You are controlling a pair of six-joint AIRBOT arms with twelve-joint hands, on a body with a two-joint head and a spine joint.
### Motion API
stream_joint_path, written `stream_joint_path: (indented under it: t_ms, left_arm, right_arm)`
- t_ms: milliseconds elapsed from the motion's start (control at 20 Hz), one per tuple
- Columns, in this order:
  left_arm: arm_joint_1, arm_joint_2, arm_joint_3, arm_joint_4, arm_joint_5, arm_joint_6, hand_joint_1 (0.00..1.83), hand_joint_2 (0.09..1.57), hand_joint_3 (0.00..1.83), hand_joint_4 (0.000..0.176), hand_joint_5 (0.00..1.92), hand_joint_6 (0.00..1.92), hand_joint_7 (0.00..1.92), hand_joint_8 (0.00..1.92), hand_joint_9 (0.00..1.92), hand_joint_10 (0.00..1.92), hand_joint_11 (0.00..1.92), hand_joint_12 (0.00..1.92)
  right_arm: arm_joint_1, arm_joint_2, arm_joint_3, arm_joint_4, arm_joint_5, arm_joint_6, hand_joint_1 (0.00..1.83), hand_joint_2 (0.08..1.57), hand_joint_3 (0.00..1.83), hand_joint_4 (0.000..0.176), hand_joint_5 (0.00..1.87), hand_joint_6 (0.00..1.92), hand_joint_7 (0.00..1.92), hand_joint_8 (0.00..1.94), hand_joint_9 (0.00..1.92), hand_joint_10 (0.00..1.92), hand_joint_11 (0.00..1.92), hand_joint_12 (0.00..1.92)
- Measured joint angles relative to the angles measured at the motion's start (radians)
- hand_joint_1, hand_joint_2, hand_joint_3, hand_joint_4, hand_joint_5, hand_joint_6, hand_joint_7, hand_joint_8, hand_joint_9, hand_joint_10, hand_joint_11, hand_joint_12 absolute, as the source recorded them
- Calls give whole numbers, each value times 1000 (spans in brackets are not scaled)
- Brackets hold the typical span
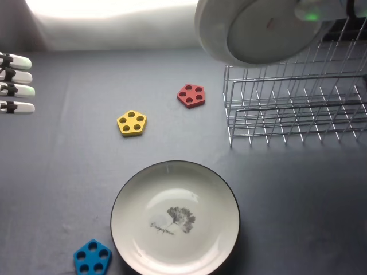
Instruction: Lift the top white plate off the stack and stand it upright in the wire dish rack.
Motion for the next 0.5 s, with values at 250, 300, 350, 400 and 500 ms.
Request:
stream_joint_path:
  t_ms: [250, 300, 350, 400, 500]
  left_arm:
    - [0, 0, 0, 6, -4, 0, 0, 1020, 0, 0, 105, 2, 138, 2, 129, 1, 113, 4]
    - [0, 0, 0, 6, -4, 0, 0, 1019, 0, 0, 119, 7, 149, 6, 137, 5, 124, 8]
    - [0, 0, 0, 6, -4, 0, 0, 1019, 0, 0, 131, 10, 168, 12, 151, 9, 121, 7]
    - [0, 0, 0, 6, -4, 0, 0, 1019, 0, 0, 106, 1, 149, 2, 140, 3, 106, 1]
    - [0, 0, 0, 6, -5, 0, 0, 1026, 1, 0, 117, 6, 152, 3, 136, 1, 99, 0]
  right_arm:
    - [0, 0, 3, -5, -3, 8, 1497, 1041, 1, 0, 981, 949, 1180, 394, 1133, 671, 991, 1330]
    - [0, 0, 3, -6, -8, 8, 1496, 1048, 1, 0, 965, 976, 1139, 466, 1117, 698, 993, 1329]
    - [0, 0, 3, -6, -10, 8, 1496, 1049, 0, 0, 954, 985, 1139, 469, 1114, 711, 994, 1332]
    - [0, 0, 3, -5, -12, 8, 1497, 1041, 0, 0, 967, 957, 1158, 438, 1135, 678, 1017, 1299]
    - [0, 0, 3, -4, -12, 8, 1497, 1043, 1, 0, 964, 960, 1163, 432, 1135, 676, 1007, 1313]
